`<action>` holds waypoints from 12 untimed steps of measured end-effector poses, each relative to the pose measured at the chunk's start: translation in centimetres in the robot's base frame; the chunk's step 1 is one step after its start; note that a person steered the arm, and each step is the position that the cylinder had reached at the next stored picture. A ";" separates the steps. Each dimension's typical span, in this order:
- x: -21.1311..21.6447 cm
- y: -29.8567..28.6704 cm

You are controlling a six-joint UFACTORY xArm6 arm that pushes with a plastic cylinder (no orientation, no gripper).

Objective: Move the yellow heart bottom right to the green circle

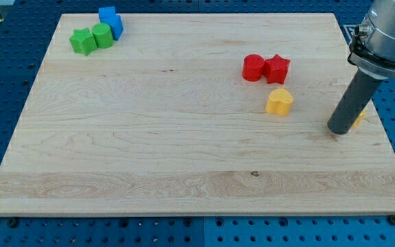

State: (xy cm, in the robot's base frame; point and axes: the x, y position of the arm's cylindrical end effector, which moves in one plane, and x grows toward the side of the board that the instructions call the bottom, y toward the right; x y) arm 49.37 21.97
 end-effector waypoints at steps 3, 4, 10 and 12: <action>-1.0 -1.9; -3.1 -2.5; -5.5 -12.4; -9.8 -12.4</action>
State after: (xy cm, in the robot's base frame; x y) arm 39.57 9.55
